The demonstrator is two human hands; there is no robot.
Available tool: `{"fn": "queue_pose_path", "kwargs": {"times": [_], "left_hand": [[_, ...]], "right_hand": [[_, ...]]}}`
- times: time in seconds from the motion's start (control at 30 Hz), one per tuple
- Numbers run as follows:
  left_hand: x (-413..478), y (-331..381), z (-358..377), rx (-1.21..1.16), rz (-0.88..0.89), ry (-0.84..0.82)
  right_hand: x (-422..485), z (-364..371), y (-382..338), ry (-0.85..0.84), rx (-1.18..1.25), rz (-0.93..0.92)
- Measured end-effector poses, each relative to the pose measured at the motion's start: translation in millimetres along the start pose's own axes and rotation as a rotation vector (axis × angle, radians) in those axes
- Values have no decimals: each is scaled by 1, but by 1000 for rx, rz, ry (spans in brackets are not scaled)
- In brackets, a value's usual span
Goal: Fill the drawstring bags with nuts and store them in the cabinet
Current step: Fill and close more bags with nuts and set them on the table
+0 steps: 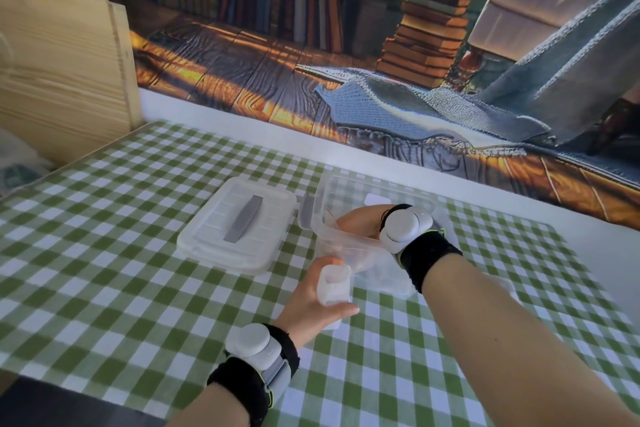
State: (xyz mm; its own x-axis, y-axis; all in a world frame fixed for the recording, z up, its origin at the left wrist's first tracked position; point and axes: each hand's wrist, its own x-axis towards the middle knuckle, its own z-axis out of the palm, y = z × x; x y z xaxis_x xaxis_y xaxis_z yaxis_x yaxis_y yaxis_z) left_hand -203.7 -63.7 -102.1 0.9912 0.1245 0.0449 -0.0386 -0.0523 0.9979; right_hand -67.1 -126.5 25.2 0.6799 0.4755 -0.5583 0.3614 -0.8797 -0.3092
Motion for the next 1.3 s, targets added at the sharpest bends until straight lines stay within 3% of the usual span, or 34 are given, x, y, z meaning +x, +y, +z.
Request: {"fn": "queue_pose_path", "kwargs": {"times": [0.07,0.13,0.53,0.67,0.77,0.9,1.07,1.3], "left_hand": [[0,0,0,-5,0,1],[-1,-1,0,-4,-1,2],[-1,0,0,5,-5,-26],[-1,-1,0,-8,-27,-48],[-2,0,0,-15,-37,-77],[-2,1,1,-3,-17,-88],[-3,1,5,26,11,-66],[-5,3,4,66,20,-66]], "right_hand": [[-3,-1,0,-98,-12,-34],[-1,-1,3,-83,-3,-41],[-23,-10,-3,235,-225,-212],[-36,-11,9,310,-127,-244],[-60,-9,15,359,87,-286],[-92,15,17,275,246,-333],[-97,47,25,191,18,-291],[-98,49,22,180,-23,-285]]}}
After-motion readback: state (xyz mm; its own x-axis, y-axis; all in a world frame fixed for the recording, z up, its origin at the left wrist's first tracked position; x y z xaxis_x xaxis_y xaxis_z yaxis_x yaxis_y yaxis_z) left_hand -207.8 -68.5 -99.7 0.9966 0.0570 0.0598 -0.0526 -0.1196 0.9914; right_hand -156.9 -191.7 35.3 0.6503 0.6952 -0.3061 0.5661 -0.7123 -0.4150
